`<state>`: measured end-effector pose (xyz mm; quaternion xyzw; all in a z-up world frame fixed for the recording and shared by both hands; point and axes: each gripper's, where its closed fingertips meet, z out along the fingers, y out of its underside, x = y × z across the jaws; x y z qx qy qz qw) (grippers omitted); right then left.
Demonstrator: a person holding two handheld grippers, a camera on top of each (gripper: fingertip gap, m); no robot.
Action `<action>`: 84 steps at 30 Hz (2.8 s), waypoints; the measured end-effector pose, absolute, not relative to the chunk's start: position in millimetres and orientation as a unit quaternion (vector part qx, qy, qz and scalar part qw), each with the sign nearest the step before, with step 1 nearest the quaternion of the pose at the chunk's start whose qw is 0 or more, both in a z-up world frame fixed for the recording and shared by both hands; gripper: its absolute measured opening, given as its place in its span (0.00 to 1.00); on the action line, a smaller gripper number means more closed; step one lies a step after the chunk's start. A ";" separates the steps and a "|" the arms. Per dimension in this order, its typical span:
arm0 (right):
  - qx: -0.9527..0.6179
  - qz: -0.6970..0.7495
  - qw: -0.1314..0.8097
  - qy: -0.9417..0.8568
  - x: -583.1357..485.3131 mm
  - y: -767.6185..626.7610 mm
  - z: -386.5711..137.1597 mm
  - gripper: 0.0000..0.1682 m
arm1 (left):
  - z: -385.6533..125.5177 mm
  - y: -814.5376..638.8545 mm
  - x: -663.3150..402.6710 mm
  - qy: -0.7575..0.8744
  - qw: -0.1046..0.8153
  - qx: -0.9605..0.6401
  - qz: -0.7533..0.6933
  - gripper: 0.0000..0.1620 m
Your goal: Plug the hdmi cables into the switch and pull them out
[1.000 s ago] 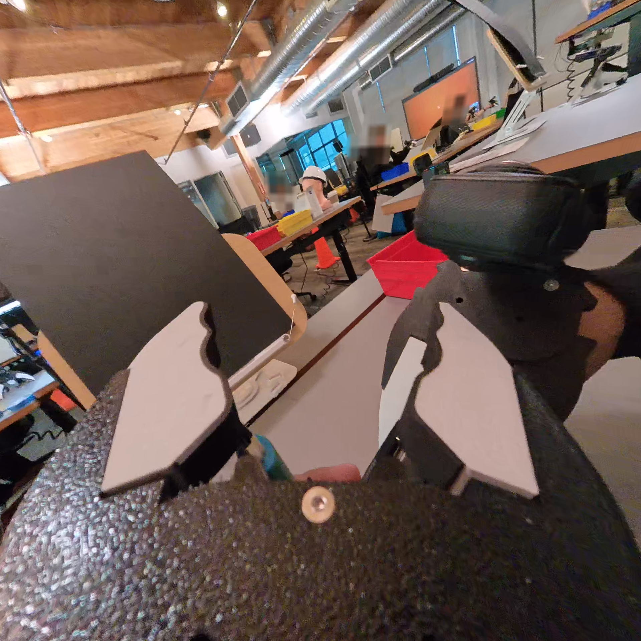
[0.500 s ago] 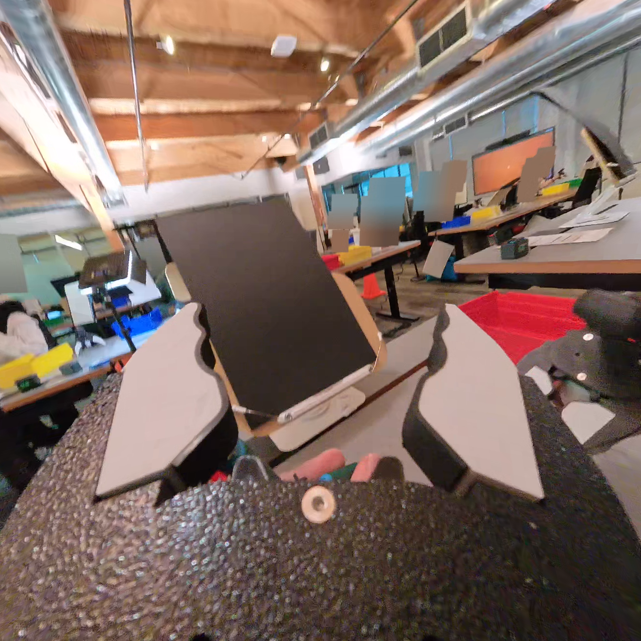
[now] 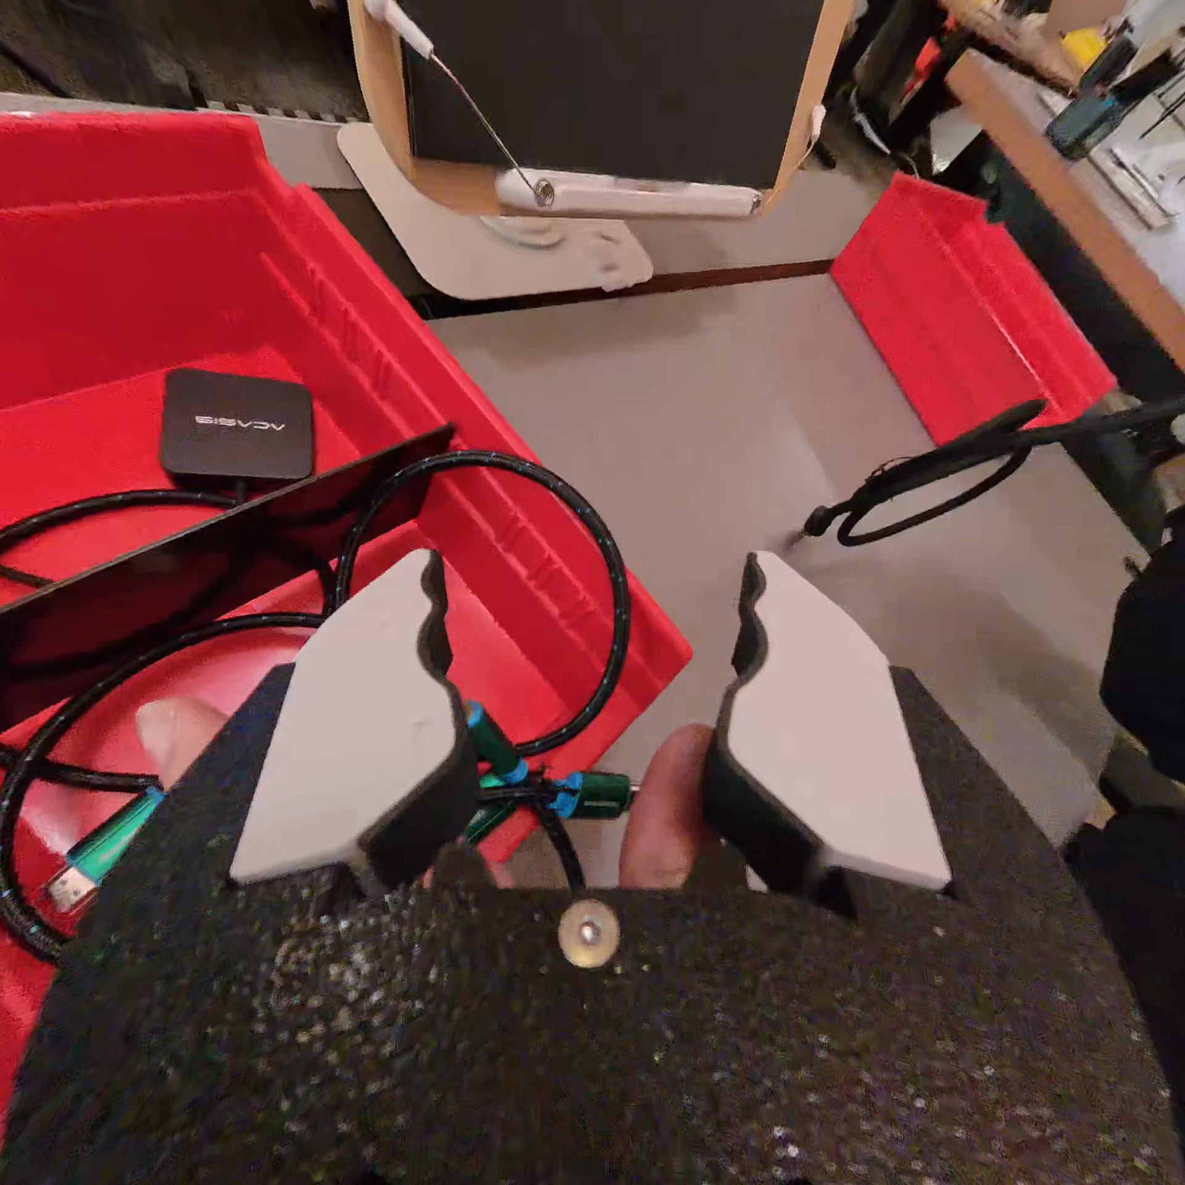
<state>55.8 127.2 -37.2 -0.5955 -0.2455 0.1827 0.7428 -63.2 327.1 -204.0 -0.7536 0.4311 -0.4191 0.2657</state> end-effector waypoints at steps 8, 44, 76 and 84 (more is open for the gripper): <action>-0.490 0.319 0.789 -0.188 45.3 152.3 20.3 0.13 | -74.0 259.7 -54.3 0.413 0.450 -0.522 -0.595 0.57; -0.545 0.186 0.783 -0.234 60.1 166.4 -24.1 0.23 | 166.1 344.9 -81.9 0.321 0.753 -0.323 -0.476 0.62; -0.617 0.184 0.740 -0.192 89.3 139.7 -107.6 0.19 | -130.7 457.1 15.8 0.423 0.545 -0.650 -0.318 0.66; -0.620 0.171 0.747 -0.170 106.5 126.4 -107.8 0.19 | -130.7 333.0 -38.9 0.573 0.386 -0.612 -0.385 0.63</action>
